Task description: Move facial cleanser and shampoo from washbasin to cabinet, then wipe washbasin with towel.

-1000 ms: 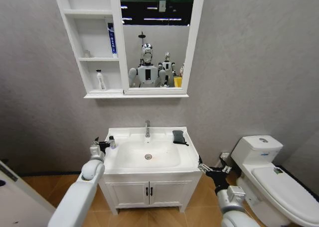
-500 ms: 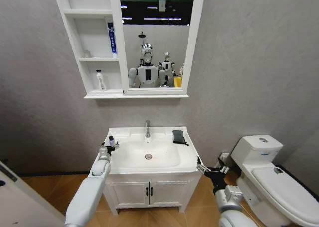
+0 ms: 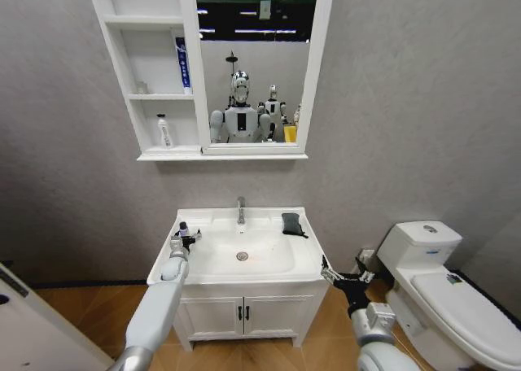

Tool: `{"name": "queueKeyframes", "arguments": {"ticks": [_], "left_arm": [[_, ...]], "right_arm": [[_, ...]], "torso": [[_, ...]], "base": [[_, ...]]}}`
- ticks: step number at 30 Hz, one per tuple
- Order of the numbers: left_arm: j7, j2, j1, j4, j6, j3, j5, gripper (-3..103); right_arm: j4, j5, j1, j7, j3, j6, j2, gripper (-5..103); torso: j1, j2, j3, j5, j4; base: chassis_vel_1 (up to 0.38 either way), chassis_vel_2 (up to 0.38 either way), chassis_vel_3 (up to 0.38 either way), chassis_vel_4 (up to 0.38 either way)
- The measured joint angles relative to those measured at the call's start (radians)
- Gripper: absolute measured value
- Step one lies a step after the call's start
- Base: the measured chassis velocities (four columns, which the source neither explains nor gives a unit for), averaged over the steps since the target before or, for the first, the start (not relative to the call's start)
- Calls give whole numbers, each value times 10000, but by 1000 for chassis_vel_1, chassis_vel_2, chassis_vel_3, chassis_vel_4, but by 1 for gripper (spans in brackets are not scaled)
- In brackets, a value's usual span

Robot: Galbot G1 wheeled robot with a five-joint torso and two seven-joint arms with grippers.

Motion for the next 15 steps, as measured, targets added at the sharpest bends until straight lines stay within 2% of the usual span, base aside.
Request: {"name": "queueKeyframes", "arguments": {"ticks": [11,12,15], "left_arm": [[62,242,-198,292,0,35,-30,100],[115,243,-245,362,8,37,-28,102],[209,235,-295,471,-4,28,1,99]], "right_arm": [[0,107,36,41,157,37,-69,100],[20,127,34,53,164,35,-77,100],[32,136,31,62,166,29,-80,100]], "torso": [[0,0,0,-1,2],[0,0,0,0,1],[-1,0,0,0,0]], "base": [[0,0,0,0],[0,0,0,0],[0,0,0,0]]}}
